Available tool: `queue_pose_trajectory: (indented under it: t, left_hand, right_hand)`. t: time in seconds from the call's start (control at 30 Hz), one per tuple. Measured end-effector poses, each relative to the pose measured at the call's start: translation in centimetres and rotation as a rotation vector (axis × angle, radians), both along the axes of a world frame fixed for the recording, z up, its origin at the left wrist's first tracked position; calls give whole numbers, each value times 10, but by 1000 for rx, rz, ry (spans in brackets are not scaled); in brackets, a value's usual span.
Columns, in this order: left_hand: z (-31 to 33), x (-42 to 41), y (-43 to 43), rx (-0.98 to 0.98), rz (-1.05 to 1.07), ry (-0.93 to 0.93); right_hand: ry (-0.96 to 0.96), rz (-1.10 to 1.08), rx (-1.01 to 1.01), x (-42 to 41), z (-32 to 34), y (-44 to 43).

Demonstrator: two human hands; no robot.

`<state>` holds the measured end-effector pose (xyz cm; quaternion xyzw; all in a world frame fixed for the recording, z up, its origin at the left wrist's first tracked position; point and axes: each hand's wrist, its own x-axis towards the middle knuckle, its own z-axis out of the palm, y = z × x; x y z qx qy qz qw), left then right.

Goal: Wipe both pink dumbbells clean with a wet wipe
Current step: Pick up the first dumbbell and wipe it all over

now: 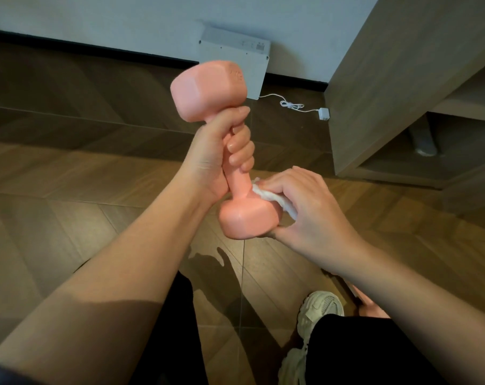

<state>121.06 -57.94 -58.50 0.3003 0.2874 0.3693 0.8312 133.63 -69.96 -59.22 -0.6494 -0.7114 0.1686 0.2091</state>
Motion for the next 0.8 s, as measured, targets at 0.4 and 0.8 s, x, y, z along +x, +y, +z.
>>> queue_pose_trajectory:
  t: [0.4, 0.8]
  left_hand:
    - [-4, 11, -19, 65, 198, 206]
    - [-2, 29, 0, -41, 157, 180]
  right_hand:
    - [-270, 45, -147, -5, -2, 5]
    - [-291, -103, -44, 5, 12, 0]
